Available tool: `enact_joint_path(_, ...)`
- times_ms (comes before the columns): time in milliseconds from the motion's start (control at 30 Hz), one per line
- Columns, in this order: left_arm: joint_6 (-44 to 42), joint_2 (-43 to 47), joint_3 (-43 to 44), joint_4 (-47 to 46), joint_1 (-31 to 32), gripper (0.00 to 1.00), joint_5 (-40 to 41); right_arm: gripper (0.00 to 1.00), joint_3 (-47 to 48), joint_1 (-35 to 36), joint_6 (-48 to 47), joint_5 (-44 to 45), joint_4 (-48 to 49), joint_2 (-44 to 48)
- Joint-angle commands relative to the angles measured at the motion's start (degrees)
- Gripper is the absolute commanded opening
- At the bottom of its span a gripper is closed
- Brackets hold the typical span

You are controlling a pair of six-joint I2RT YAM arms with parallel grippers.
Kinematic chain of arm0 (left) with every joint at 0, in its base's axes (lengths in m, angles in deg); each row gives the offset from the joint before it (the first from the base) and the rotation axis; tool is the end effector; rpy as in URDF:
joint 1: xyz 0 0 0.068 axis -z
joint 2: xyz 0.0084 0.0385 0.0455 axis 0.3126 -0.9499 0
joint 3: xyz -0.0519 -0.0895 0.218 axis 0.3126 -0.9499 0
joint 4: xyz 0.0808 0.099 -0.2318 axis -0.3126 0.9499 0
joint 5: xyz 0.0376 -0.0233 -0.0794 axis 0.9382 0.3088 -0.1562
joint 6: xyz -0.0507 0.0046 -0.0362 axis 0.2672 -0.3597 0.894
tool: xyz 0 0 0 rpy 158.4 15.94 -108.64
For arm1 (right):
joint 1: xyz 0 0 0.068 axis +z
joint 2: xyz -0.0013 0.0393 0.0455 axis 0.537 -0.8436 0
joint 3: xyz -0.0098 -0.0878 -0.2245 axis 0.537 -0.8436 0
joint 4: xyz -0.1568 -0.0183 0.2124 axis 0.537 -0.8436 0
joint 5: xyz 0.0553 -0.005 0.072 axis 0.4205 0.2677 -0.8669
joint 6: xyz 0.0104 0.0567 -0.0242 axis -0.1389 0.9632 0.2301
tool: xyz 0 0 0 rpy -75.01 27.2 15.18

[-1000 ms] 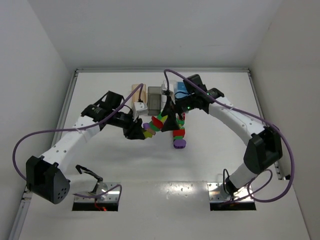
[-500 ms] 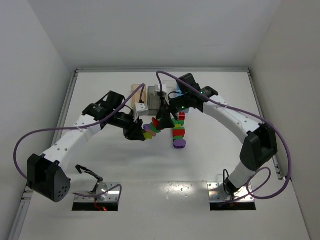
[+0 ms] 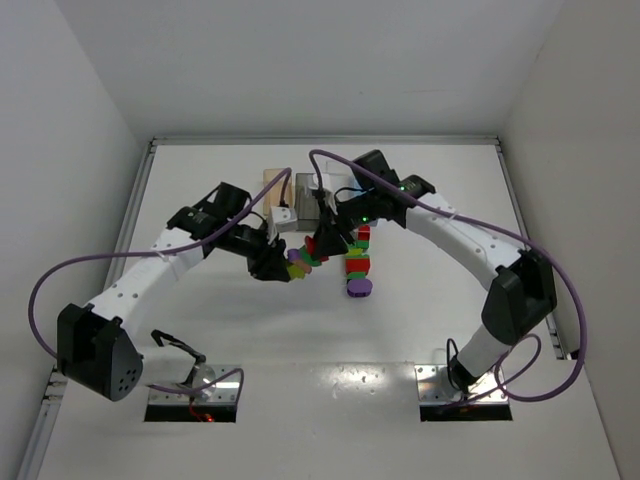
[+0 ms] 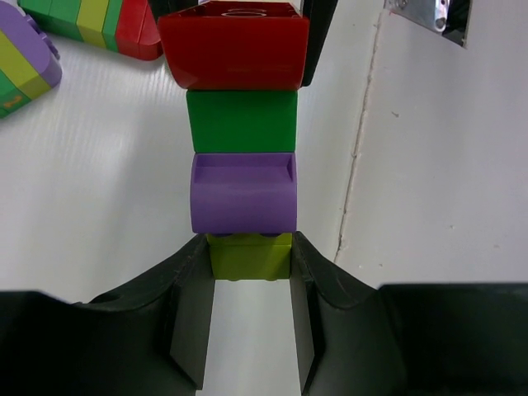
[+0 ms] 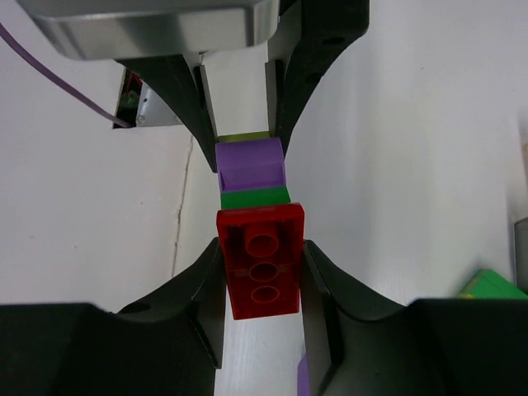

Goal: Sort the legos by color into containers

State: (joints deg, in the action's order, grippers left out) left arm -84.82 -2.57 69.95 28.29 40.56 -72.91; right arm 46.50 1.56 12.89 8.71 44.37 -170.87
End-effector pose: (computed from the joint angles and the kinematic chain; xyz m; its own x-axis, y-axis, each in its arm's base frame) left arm 0.2282 -0.1318 0.2533 -0.4471 0.5094 -0.7352 0.8939 0.2826 -0.3479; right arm 0.2769 0.2333 0.2630 -0.3038 -0.4730 -0.8270 -0.9427 0.0236 0.3328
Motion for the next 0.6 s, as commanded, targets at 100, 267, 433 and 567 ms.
enact_joint_path(100, -2.39, 3.53, -3.59, -0.28, -2.57, 0.04, 0.46, 0.04, -1.12, -3.36, -0.44, 2.2, 2.46, 4.65)
enact_joint_path(267, -3.01, 5.29, -5.7, 0.25, -3.98, 0.04, 1.52, 0.04, -1.12, -6.09, -1.48, 2.21, 1.84, 5.18)
enact_joint_path(433, -3.01, 6.52, -6.76, 0.25, -5.12, 0.02, 2.83, 0.04, -1.65, -7.85, -1.49, 2.21, 1.84, 5.71)
enact_joint_path(567, 4.09, 8.45, -9.65, -6.59, -8.02, 0.02, 10.71, 0.04, -3.13, -7.85, -0.44, 4.49, 2.54, 6.23)
